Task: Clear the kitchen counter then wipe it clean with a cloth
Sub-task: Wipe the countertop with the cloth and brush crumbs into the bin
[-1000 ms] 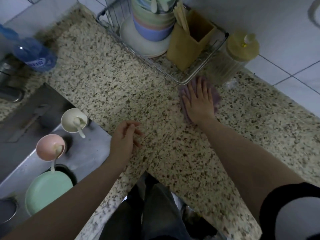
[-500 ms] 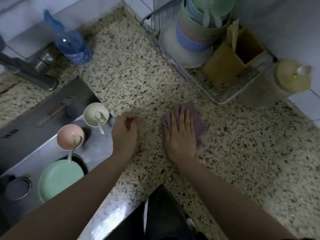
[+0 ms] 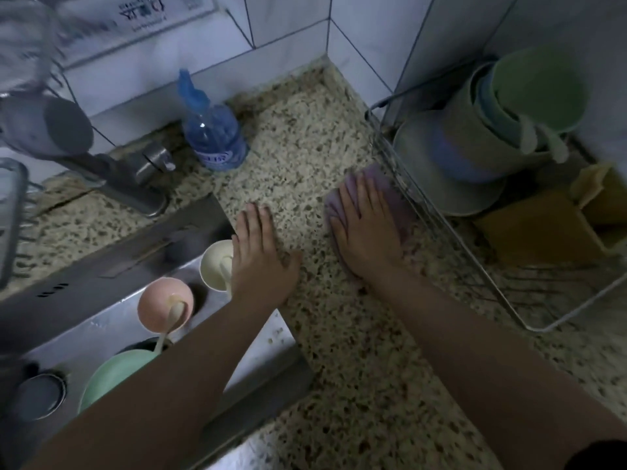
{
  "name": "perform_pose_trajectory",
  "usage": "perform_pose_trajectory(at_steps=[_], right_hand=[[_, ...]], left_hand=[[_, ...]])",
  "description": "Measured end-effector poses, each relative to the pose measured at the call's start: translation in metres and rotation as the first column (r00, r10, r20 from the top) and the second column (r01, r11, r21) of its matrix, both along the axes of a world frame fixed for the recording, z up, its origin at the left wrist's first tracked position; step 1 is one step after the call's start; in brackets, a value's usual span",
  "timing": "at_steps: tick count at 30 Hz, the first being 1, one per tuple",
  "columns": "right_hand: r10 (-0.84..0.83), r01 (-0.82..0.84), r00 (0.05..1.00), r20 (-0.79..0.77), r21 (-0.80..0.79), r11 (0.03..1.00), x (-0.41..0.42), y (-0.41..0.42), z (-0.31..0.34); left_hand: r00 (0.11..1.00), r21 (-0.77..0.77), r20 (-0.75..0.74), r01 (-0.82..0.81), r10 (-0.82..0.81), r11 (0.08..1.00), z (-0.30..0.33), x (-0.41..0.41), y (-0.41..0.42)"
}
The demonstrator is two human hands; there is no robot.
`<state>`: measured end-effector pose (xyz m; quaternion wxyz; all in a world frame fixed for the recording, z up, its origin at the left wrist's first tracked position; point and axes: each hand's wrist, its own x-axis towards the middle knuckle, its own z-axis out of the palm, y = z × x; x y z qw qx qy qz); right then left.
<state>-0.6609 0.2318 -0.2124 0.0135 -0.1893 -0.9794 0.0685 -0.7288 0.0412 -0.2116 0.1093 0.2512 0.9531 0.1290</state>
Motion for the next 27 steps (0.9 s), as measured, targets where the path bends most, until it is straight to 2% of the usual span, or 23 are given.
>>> perform_pose_trajectory(at_steps=[5, 14, 18, 22, 24, 27], right_hand=[[-0.004, 0.004, 1.0, 0.025, 0.003, 1.0, -0.074, 0.019, 0.0], [0.036, -0.04, 0.994, 0.101, 0.034, 0.999, -0.185, 0.048, 0.0], [0.043, -0.044, 0.994, 0.099, 0.012, 0.999, -0.2, 0.042, 0.004], [0.317, -0.321, 0.947, 0.059, 0.073, 0.944, -0.163, -0.002, 0.004], [0.381, -0.383, 0.924, 0.039, 0.065, 0.922, -0.153, -0.01, -0.001], [0.381, -0.383, 0.924, 0.045, 0.044, 0.923, -0.171, -0.009, 0.001]], left_hand=[[0.997, -0.078, -0.076, -0.016, 0.01, 0.997, -0.006, 0.001, 0.002], [0.997, -0.068, -0.076, 0.01, -0.015, 0.998, 0.0, 0.002, 0.002], [0.999, -0.083, -0.038, 0.012, -0.015, 0.996, 0.003, 0.0, 0.003], [1.0, -0.068, -0.002, 0.005, -0.006, 0.998, 0.005, 0.002, 0.002], [1.0, -0.07, 0.0, 0.01, -0.01, 0.997, 0.005, 0.001, 0.003], [1.0, -0.087, -0.01, 0.018, -0.019, 0.996, 0.004, 0.0, 0.003]])
